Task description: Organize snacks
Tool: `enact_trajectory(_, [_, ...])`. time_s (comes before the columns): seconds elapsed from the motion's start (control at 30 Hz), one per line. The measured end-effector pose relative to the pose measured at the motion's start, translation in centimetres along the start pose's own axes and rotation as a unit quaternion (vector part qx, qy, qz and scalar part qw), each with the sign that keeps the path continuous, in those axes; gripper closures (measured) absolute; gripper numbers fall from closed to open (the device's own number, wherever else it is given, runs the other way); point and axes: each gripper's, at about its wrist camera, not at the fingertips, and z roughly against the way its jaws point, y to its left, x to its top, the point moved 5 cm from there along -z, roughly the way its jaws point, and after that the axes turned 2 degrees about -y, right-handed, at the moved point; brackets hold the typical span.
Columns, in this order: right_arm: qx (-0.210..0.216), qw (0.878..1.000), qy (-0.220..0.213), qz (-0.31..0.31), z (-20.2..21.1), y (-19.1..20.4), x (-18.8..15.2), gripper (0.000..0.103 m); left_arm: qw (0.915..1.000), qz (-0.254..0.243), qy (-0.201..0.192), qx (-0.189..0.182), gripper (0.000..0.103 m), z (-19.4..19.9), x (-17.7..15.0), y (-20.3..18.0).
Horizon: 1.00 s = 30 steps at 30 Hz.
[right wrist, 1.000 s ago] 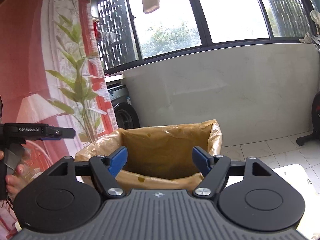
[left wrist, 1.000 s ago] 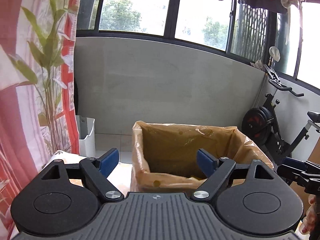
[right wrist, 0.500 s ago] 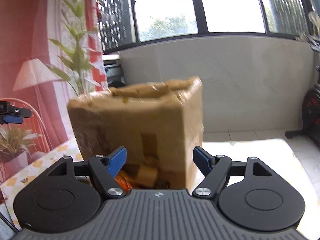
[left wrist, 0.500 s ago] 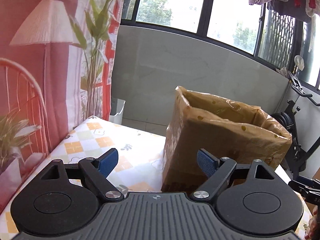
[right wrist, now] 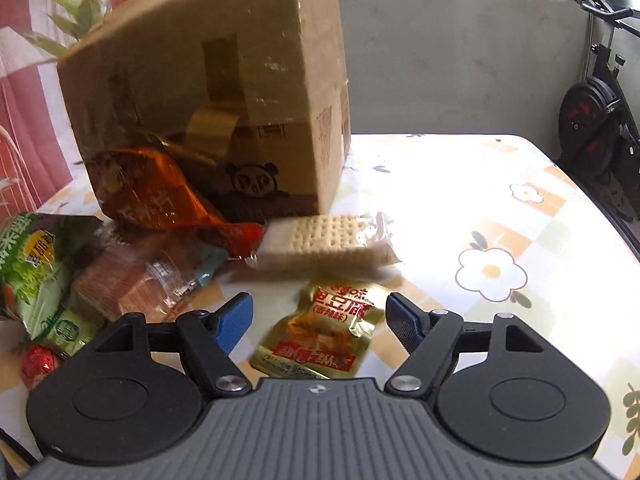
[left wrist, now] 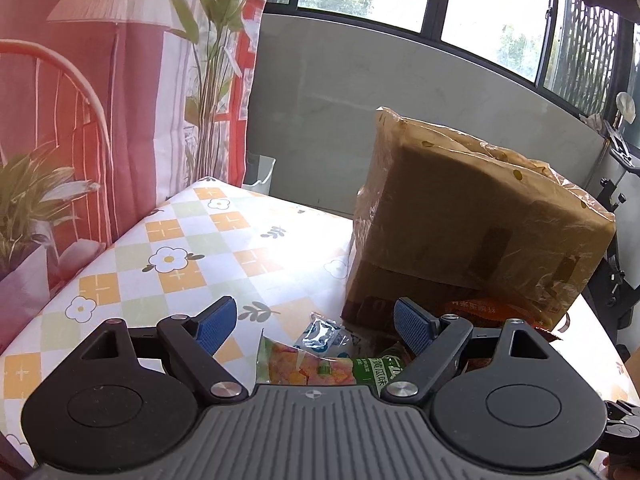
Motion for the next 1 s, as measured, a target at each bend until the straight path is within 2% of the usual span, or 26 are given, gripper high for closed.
enact_trajectory(0.2, [-0.035,0.999,0.015,-0.018,-1.2,-0.4,-0.2,0.029,1.0,0.001,0.004,0.005,0.016,0.0,-0.5,0.0])
enact_trajectory(0.33, [-0.046,0.998,0.013,0.031,-1.6,0.5,-0.6,0.029,1.0,0.001,0.007,0.007,0.015,-0.1,-0.7,0.0])
enact_trajectory(0.63, [-0.038,0.999,0.012,0.029,-1.4,0.7,-1.0,0.031,0.9998,0.009,0.019,0.005,0.016,-0.3,-1.7,0.2])
enact_trajectory(0.7, [-0.039,0.999,0.011,0.028,-1.3,0.6,-1.0,0.033,0.9997,0.011,0.021,0.007,0.016,-0.4,-1.7,0.4])
enact_trajectory(0.77, [-0.041,0.999,0.006,0.026,-1.2,0.5,-0.9,0.043,0.9997,0.012,0.021,0.006,0.016,-0.4,-1.7,0.4])
enact_trajectory(0.83, [-0.036,0.999,0.004,0.025,-1.1,0.5,-1.0,0.046,0.9997,0.011,0.023,0.005,0.016,-0.5,-1.8,0.3])
enact_trajectory(0.9, [-0.03,0.999,0.001,0.029,-1.0,0.7,-1.0,0.054,0.9996,0.011,0.026,0.004,0.016,-0.6,-2.0,0.2])
enact_trajectory(1.0, [-0.018,0.999,-0.001,0.029,-0.8,0.8,-1.1,0.057,0.9994,0.014,0.032,0.003,0.015,-0.7,-2.2,0.2])
